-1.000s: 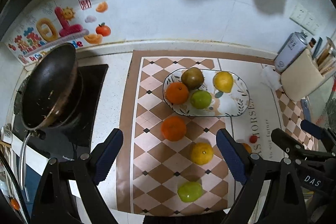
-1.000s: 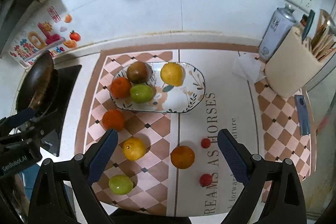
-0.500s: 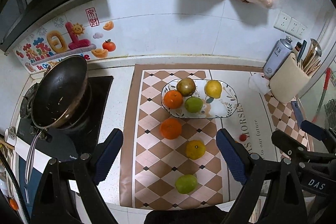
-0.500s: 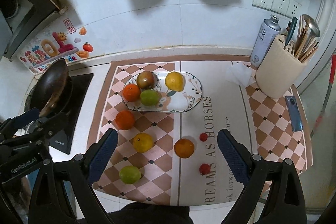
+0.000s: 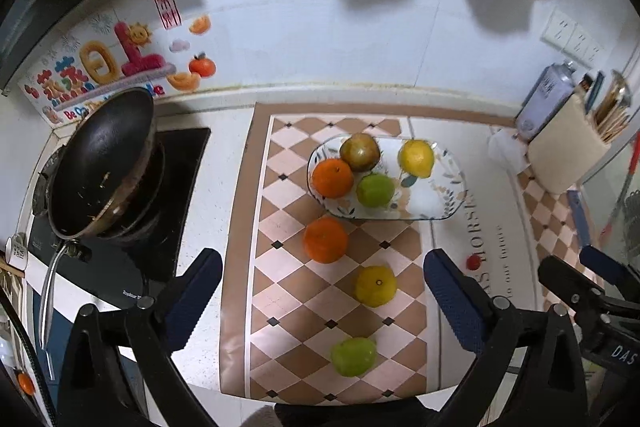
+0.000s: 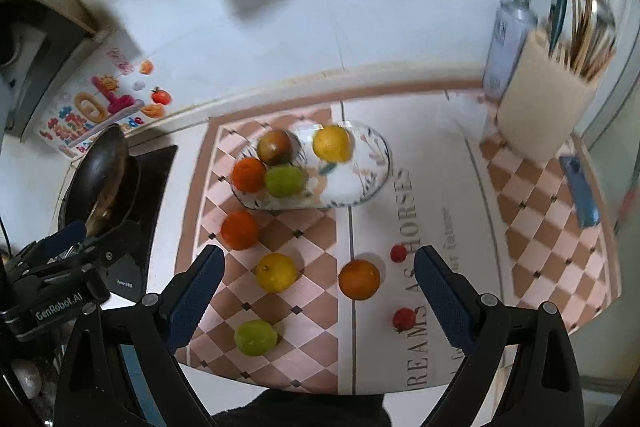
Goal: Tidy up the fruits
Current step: 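Lift both grippers away from the plate toward the remaining fruits, then grasp the large orange with the right gripper while the left gripper grasps a yellow lemon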
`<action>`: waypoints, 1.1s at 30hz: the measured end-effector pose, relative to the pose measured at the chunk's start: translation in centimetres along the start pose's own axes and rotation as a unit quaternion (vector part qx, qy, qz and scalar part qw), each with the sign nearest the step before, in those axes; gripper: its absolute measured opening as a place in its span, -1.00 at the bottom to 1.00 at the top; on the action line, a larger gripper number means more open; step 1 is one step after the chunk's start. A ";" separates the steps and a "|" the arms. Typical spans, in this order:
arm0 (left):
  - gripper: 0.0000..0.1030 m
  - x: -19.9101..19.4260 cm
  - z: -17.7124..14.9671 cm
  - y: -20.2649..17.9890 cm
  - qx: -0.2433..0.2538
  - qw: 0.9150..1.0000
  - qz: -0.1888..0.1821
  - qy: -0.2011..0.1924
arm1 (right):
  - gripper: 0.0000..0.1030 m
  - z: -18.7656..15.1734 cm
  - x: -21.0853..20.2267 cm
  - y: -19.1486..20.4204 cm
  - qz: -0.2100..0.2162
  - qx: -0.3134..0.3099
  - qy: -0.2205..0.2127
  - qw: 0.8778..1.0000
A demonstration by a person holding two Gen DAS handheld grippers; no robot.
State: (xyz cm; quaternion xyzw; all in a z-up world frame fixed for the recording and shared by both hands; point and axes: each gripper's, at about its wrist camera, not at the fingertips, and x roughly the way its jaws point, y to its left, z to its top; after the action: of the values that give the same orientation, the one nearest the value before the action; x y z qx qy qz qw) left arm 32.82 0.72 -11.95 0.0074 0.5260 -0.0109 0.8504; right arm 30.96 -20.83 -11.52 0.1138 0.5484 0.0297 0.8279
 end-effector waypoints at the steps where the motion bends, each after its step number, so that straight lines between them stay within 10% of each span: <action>1: 1.00 1.2 0.1 -0.2 0.001 1.000 0.004 0.012 | 0.90 0.0 1.1 -0.7 0.002 0.008 0.011 1.000; 16: 0.99 19.4 -3.4 -5.6 0.046 0.967 -0.034 0.247 | 0.73 -4.5 17.0 -6.2 -0.013 0.051 0.164 0.985; 18: 0.92 20.5 -3.9 -6.2 0.048 0.964 -0.044 0.259 | 0.72 -4.8 17.5 -6.2 -0.015 0.046 0.169 0.984; 22: 0.12 21.7 -4.5 -6.9 0.054 0.960 -0.051 0.269 | 0.62 -4.8 18.6 -6.5 -0.015 0.046 0.174 0.984; 33: 0.12 20.4 -5.4 -4.6 0.052 0.963 -0.033 0.264 | 0.15 -4.4 23.0 -5.8 0.020 0.053 0.209 0.976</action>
State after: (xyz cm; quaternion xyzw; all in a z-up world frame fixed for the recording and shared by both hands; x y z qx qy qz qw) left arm 36.99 -3.93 -32.67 0.0368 0.7302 -0.0643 0.6792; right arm 35.65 -21.80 -35.19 0.1602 0.7077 0.0403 0.6870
